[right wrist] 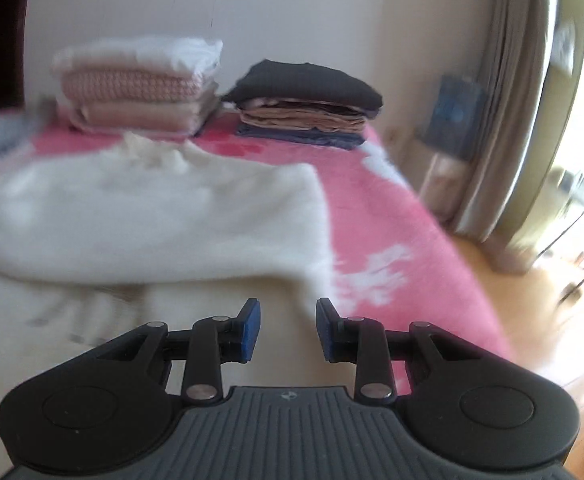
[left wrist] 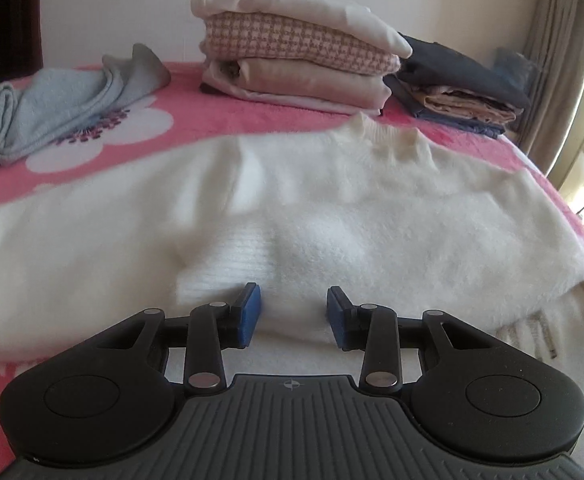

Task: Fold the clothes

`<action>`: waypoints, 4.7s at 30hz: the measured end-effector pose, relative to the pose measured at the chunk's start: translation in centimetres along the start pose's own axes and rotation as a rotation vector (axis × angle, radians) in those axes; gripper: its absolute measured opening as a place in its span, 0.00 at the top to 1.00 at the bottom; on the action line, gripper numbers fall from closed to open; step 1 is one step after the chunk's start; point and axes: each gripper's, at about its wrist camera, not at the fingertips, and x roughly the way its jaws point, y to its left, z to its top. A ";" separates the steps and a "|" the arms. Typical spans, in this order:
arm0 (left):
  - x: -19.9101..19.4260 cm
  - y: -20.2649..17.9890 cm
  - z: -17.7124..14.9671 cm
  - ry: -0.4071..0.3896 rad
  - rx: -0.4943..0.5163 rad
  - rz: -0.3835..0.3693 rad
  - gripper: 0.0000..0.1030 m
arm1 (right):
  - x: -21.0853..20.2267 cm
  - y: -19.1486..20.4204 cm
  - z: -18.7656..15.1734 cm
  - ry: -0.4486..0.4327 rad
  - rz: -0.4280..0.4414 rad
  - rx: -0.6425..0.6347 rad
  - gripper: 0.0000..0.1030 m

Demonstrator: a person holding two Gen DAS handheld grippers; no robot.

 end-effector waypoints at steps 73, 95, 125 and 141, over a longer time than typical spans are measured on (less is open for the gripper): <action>-3.3 5.4 -1.7 -0.085 -0.220 -0.038 0.58 | 7.8 18.9 13.0 0.075 0.789 -0.149 0.63; -2.0 3.0 -2.8 -0.221 -0.077 0.145 0.82 | 6.4 22.1 12.8 -0.011 0.809 -0.571 0.92; -4.5 4.0 -2.2 -0.247 -0.156 0.203 0.74 | 7.6 18.2 13.4 0.057 0.667 0.155 0.79; -3.8 0.0 -2.2 -0.152 0.011 0.216 0.69 | 6.5 3.6 5.8 0.174 0.366 0.369 0.78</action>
